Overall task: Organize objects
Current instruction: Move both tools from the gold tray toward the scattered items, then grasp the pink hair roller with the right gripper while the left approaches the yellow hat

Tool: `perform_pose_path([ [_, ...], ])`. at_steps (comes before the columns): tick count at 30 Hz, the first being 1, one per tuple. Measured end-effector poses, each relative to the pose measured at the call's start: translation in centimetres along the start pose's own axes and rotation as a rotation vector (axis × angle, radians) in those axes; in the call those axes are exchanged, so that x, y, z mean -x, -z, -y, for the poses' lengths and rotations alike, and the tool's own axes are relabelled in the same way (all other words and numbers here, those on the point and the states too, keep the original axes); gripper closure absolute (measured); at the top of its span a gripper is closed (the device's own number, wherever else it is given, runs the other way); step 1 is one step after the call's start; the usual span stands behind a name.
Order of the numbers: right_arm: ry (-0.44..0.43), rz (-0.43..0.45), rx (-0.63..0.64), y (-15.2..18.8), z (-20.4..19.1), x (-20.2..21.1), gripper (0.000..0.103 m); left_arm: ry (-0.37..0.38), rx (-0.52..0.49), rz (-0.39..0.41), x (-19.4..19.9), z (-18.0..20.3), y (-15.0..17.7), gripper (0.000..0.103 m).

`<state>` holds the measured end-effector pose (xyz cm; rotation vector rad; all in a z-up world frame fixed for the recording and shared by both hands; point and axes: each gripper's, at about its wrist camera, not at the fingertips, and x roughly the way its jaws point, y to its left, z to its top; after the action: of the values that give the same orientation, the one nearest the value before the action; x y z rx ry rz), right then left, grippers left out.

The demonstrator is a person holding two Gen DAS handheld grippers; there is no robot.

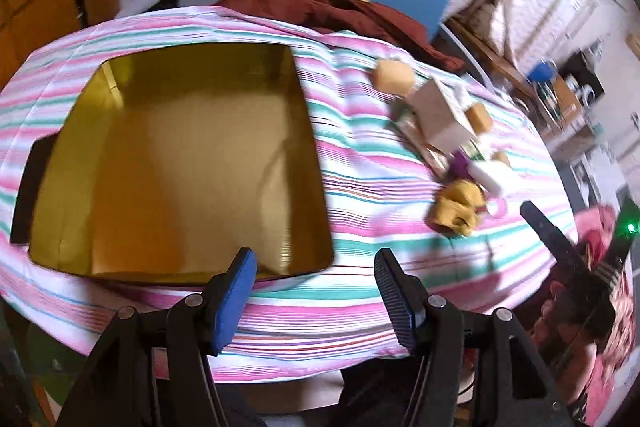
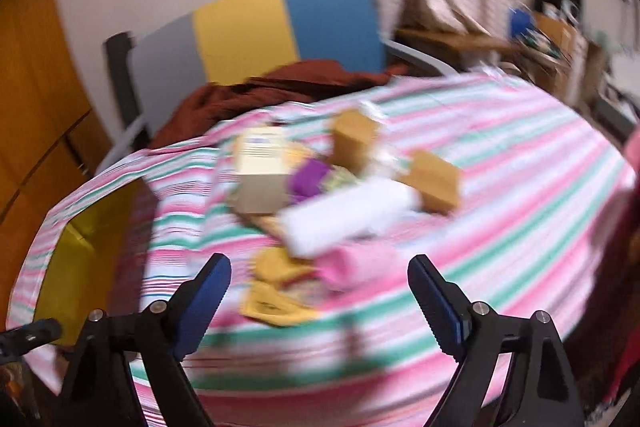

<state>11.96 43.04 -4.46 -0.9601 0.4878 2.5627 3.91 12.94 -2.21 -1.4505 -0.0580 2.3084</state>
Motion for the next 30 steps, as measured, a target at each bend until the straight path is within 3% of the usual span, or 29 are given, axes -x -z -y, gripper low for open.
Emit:
perform_pose_path([
  [4,-0.060,-0.026,-0.010,-0.4,2.9,-1.3,0.012,-0.015,-0.130,-0.006,-1.0,3.7,0.1,0.041],
  [8,-0.165,-0.073,-0.018,-0.9,4.2,-4.1,0.012,0.031,-0.181,-0.018,-1.5,5.3,0.2,0.041],
  [13,-0.224,-0.123,-0.074,-0.9,4.9,-7.3,0.012,0.033,-0.245,-0.022,-2.2,6.9,0.6,0.040],
  [19,-0.276,-0.149,-0.082,-0.5,4.8,-9.0,0.015,0.082,-0.239,-0.028,-3.0,7.8,0.6,0.040],
  [22,-0.314,-0.150,-0.049,-0.3,4.3,-9.2,0.033,0.107,-0.240,-0.040,-3.6,8.4,0.6,0.040],
  [27,-0.323,-0.130,-0.063,0.0,4.8,-7.9,0.033,0.146,-0.255,-0.045,-4.5,9.8,0.4,0.039],
  [29,-0.307,-0.119,-0.076,0.2,5.4,-7.2,0.033,0.173,-0.247,-0.048,-5.0,10.4,0.3,0.036],
  [30,-0.283,-0.116,-0.076,0.3,5.9,-6.7,0.033,0.186,-0.242,-0.048,-5.3,10.6,0.2,0.030],
])
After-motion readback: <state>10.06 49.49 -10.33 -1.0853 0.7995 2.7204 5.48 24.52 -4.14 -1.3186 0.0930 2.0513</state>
